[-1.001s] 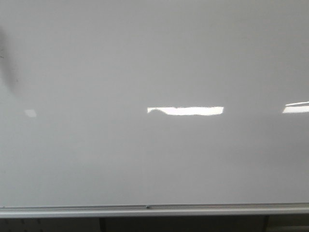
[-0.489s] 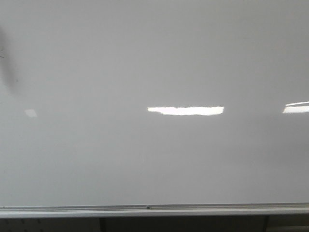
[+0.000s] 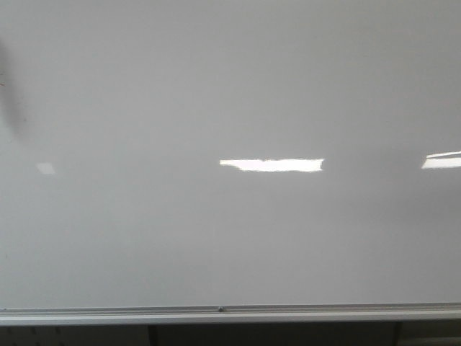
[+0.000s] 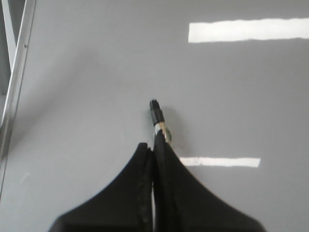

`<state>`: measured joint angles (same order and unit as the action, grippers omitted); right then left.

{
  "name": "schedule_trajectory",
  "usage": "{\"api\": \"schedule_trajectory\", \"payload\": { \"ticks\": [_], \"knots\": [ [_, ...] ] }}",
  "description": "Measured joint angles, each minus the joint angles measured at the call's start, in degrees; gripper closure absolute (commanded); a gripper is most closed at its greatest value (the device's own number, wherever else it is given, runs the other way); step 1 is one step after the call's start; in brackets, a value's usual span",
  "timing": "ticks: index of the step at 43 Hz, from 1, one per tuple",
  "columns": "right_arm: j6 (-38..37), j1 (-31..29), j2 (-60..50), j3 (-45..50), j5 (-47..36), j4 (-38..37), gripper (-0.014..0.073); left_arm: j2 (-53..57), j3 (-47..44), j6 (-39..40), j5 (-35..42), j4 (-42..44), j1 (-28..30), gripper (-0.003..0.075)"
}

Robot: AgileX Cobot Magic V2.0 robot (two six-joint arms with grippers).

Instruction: Write number 2 on whiteboard

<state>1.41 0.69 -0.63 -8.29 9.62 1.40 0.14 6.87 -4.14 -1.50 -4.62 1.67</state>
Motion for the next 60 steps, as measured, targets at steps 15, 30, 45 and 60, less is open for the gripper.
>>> {"api": "schedule_trajectory", "payload": {
  "ticks": [15,30,45,60],
  "knots": [
    [0.6,0.0,6.6,-14.8,14.0,0.0,0.0675,-7.0,19.7,0.0,-16.2,0.0,0.0,0.0741],
    [0.6,0.0,21.1,-26.6,28.4,0.0,0.0675,-20.8,29.3,0.0,-28.4,0.0,0.0,0.0741],
    [0.6,0.0,28.1,-26.9,29.0,0.0,0.0672,-27.0,29.1,0.0,-31.6,-2.1,0.0,0.0741],
    [1.0,0.0,30.9,-26.9,29.2,0.0,0.0209,-30.9,29.1,0.0,-31.7,-2.4,0.0,0.0426]
  ]
}}
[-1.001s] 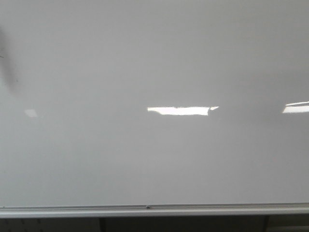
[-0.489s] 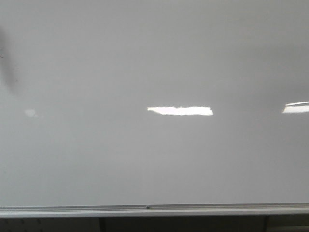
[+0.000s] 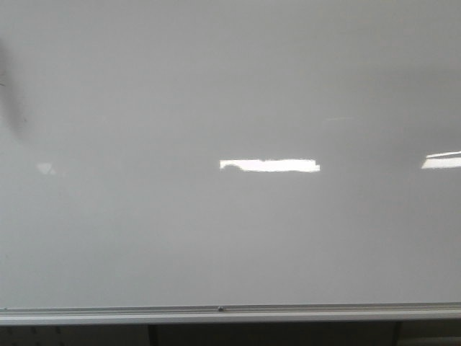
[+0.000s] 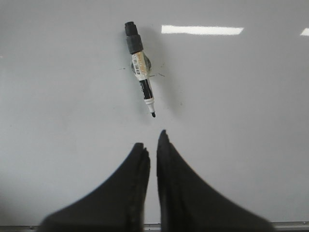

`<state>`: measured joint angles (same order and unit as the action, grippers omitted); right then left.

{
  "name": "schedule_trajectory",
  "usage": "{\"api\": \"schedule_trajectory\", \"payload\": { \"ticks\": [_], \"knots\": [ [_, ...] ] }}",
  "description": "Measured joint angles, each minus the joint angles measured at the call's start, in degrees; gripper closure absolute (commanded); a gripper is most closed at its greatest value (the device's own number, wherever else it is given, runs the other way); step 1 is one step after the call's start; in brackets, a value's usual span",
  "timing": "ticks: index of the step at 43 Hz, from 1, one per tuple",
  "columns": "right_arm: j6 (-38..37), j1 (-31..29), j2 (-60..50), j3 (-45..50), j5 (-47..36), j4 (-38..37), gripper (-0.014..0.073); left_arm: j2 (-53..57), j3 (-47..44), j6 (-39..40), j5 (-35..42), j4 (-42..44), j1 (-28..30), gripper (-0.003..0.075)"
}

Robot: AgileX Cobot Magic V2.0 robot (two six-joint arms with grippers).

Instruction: Write number 2 on whiteboard

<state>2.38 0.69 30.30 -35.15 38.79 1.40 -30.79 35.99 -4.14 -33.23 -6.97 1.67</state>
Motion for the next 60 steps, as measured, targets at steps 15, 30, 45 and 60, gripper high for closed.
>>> {"api": "schedule_trajectory", "payload": {
  "ticks": [15,30,45,60],
  "knots": [
    [0.1,0.0,0.1,0.0,0.1,0.0,-0.0016,-5.9,0.0,0.0,2.2,0.0,0.0,0.0167],
    [0.1,0.0,0.1,0.0,0.1,0.0,-0.0016,-20.8,3.2,0.0,7.2,0.0,0.0,0.0168],
    [0.1,0.0,0.1,0.0,0.2,0.0,-0.0016,-36.4,11.2,0.0,9.9,-0.1,0.0,0.0169],
    [0.1,0.0,0.1,0.0,0.2,0.0,-0.0016,-49.3,19.0,0.0,11.6,-0.1,0.0,0.0169]
  ]
}}
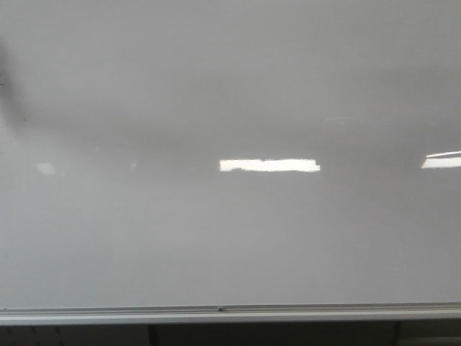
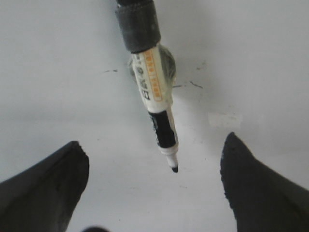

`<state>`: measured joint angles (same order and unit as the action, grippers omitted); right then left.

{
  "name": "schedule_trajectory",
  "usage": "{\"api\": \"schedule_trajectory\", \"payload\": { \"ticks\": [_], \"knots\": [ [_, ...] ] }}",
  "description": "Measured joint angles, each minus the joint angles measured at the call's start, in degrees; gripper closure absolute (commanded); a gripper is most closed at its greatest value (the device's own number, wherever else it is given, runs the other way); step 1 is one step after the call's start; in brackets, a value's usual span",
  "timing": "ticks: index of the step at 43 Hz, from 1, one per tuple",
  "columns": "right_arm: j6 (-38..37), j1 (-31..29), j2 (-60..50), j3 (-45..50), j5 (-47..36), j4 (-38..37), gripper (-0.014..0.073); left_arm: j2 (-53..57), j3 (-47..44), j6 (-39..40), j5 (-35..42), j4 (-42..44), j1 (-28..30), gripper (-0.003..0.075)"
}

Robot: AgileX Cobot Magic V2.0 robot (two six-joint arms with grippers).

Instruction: Write number 2 on whiteboard

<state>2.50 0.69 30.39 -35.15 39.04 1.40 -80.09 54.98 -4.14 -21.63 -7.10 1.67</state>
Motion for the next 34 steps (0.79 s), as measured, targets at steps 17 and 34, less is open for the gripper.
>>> {"api": "schedule_trajectory", "payload": {
  "ticks": [17,34],
  "knots": [
    [0.0,0.0,0.0,0.0,0.0,0.0,-0.0016,-8.9,5.7,0.0,0.6,0.0,0.0,0.0227],
    [0.0,0.0,0.0,0.0,0.1,0.0,-0.0016,-10.9,6.3,0.0,0.8,0.0,0.0,0.0533]
  ]
}}
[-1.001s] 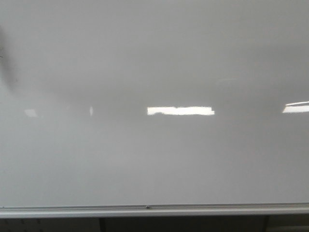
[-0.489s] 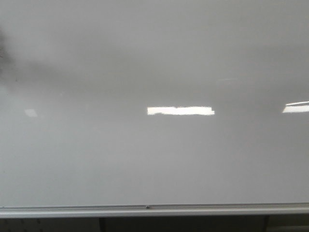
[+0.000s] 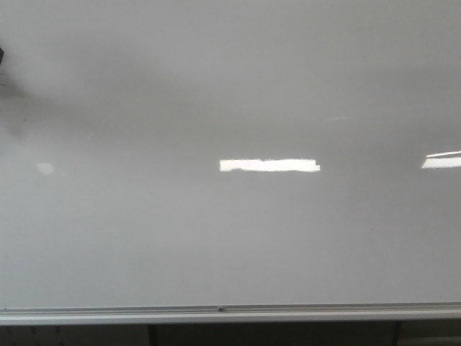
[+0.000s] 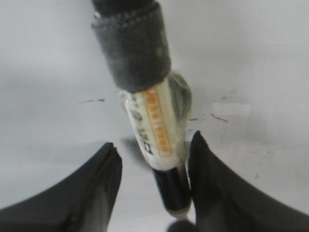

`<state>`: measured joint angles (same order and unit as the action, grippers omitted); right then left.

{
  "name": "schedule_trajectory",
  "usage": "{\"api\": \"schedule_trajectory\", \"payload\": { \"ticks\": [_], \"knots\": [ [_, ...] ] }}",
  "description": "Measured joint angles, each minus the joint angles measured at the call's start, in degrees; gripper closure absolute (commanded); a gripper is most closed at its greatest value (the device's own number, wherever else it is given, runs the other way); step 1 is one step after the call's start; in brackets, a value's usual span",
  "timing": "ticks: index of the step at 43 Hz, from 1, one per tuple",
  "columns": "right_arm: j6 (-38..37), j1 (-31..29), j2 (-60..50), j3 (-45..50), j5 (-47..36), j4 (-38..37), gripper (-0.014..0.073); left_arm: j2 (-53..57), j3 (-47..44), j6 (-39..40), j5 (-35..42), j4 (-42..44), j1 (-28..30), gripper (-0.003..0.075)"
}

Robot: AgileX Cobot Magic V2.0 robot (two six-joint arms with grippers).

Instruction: Write number 2 on whiteboard

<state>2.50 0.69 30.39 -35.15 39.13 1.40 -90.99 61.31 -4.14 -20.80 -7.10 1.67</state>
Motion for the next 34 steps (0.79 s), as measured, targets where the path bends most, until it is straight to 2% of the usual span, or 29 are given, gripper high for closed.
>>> {"api": "schedule_trajectory", "payload": {
  "ticks": [6,14,20,26,34],
  "knots": [
    [0.0,0.0,0.0,0.0,0.0,0.0,-0.0016,0.0,0.0,0.0,0.0,0.0,-0.1,0.0637],
    [0.0,0.0,0.0,0.0,0.0,0.0,-0.0016,0.0,0.0,0.0,-0.1,0.0,-0.1,0.0712],
    [0.0,0.0,0.0,0.0,0.0,0.0,-0.0016,0.1,0.0,0.0,-2.9,0.0,-0.1,0.0741],
    [0.0,0.0,0.0,0.0,0.0,0.0,-0.0016,2.6,0.8,0.0,-8.9,0.0,-0.1,0.0741],
    [0.0,0.0,0.0,0.0,0.0,0.0,-0.0016,10.2,1.0,-2.0,-16.8,0.1,-1.9,0.0741]
  ]
}}
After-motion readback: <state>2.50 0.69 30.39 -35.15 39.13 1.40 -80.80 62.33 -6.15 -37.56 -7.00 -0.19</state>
